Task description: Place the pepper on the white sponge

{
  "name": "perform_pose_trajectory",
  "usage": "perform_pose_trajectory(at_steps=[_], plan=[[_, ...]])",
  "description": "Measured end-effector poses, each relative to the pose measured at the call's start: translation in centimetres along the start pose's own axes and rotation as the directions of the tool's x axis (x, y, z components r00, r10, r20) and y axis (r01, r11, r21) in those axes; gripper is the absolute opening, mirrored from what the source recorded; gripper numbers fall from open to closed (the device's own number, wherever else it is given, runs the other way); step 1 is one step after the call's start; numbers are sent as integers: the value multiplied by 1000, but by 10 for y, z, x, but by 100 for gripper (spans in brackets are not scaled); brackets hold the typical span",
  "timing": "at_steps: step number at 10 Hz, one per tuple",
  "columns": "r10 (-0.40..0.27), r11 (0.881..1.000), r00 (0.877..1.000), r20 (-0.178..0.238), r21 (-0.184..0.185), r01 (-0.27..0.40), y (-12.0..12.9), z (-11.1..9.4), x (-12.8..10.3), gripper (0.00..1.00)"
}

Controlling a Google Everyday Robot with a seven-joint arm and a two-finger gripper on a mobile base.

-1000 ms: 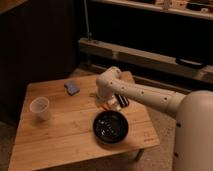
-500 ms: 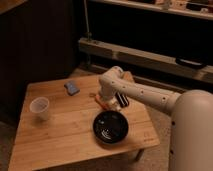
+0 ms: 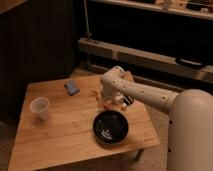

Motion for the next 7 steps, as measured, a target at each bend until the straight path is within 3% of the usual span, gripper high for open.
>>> perform_pose_trajectory(at_steps=[7], plan=[[4, 1000, 1000, -25, 8, -3, 5, 5, 24, 80]])
